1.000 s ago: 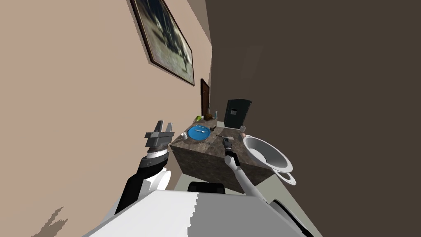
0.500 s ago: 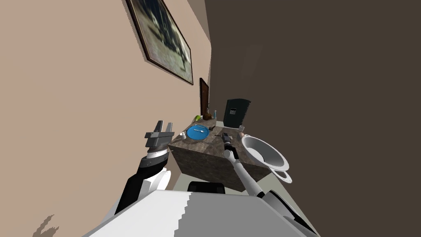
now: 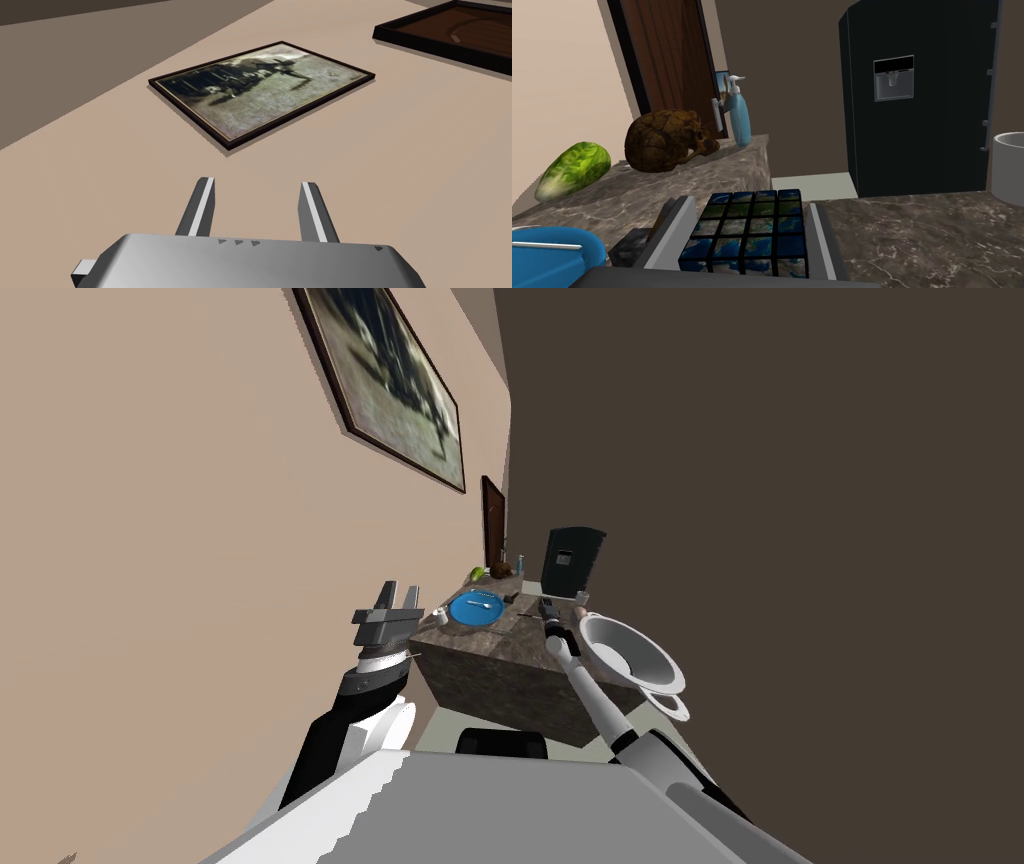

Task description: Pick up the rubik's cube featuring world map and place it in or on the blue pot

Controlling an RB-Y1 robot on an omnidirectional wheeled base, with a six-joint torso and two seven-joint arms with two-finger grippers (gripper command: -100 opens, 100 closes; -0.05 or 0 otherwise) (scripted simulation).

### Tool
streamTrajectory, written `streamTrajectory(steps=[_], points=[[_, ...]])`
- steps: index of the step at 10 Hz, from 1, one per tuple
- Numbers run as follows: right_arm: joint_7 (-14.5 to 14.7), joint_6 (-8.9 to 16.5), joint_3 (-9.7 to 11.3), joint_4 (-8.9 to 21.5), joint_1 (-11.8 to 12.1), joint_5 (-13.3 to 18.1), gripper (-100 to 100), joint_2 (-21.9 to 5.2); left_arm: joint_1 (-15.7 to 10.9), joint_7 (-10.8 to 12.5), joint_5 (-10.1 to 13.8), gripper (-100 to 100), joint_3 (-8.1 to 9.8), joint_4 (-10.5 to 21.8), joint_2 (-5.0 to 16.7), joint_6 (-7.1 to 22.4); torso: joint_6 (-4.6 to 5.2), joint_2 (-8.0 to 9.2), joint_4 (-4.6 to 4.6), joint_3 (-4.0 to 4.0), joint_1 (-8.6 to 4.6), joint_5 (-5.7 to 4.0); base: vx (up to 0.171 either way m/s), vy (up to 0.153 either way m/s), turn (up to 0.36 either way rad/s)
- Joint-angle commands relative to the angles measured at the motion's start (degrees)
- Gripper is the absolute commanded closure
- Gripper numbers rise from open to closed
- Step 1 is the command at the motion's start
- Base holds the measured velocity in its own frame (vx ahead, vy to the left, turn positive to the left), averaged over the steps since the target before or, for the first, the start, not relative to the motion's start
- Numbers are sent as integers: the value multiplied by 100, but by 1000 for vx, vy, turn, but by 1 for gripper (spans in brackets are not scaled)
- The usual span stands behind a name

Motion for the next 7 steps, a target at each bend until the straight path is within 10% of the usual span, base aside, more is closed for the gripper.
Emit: streamTrajectory(steps=[1, 7], points=[[-17, 180, -36, 0, -262, -107, 100, -22, 0, 0, 0, 0, 0, 0, 0, 0, 0, 0, 0, 0, 0, 0, -27, -73, -35], [120, 928, -265, -307, -925, -571, 100, -176, 0, 0, 0, 0, 0, 0, 0, 0, -2, 6, 2, 4, -2, -3, -23, -75, -27]])
